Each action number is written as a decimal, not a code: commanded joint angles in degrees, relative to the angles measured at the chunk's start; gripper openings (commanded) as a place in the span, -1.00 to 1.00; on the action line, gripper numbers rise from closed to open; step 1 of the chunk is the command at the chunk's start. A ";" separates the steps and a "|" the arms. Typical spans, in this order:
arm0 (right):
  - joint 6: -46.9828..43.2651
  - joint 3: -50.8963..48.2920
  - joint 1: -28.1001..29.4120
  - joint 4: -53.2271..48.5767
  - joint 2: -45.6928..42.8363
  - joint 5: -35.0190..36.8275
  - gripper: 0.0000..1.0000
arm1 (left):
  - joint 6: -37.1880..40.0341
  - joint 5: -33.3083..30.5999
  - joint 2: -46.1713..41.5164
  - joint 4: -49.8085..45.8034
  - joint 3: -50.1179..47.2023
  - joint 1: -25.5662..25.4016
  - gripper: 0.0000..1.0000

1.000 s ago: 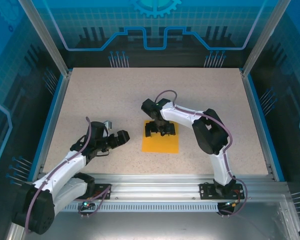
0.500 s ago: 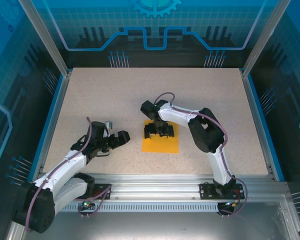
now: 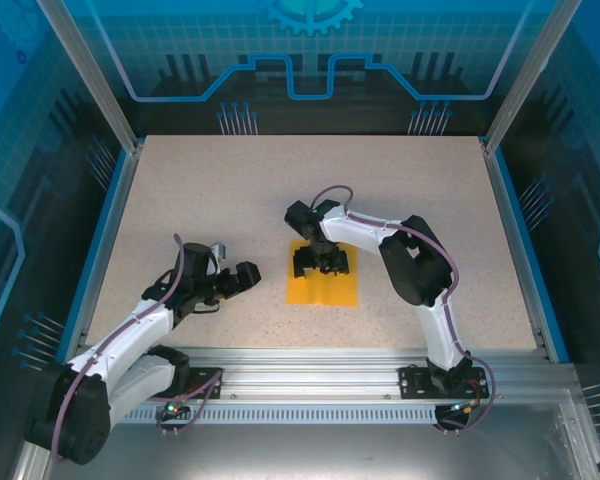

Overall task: Fold a paper plane with a square sheet of paper (pick it up from the middle)
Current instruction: Fold the square sheet of paper in half at the center of the table.

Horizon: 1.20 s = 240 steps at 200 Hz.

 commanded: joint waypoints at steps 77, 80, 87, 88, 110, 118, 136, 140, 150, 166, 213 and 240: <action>-5.60 0.30 -0.27 -0.64 -4.20 -2.57 0.01 | -1.18 0.86 -0.48 -1.78 2.04 0.34 0.97; -5.72 0.16 -0.30 -0.39 -4.62 -2.68 -0.02 | -1.24 0.84 -0.55 -1.79 2.05 0.39 0.97; -5.82 -0.36 -0.28 0.16 -5.76 -3.00 -0.08 | -1.35 0.75 -0.66 -1.88 2.05 0.32 0.97; -5.82 -0.44 -0.25 0.23 -5.95 -3.06 -0.08 | -1.35 0.74 -0.71 -1.88 2.05 0.36 0.97; -6.51 -2.28 -0.75 2.22 -9.60 -4.99 -0.23 | -1.83 0.65 -0.93 -1.95 2.11 0.37 0.97; -6.77 -3.29 -1.07 3.21 -11.04 -6.38 -0.26 | -2.20 0.64 -1.02 -1.77 2.05 0.33 0.97; -7.14 -5.89 -2.43 5.90 -13.73 -10.08 -0.39 | -2.99 0.65 -1.19 -1.54 1.70 0.30 0.97; -7.14 -6.27 -2.80 6.30 -14.36 -10.91 -0.38 | -3.12 0.64 -1.26 -1.41 1.61 0.30 0.97; -7.38 -7.44 -3.62 7.93 -15.72 -13.44 -0.36 | -3.58 0.64 -1.36 -1.27 1.45 0.27 0.97; -7.71 -10.46 -4.87 12.93 -18.69 -20.08 -0.34 | -4.46 0.73 -1.63 -0.81 1.26 0.06 0.97; -2.37 -24.19 -11.96 31.22 -26.20 -34.23 -0.26 | -7.37 0.32 -1.63 1.39 1.61 -3.03 0.97; -3.63 -28.17 -14.02 30.09 -24.65 -31.99 -0.26 | -9.40 -2.26 -1.07 2.62 1.87 -7.00 0.97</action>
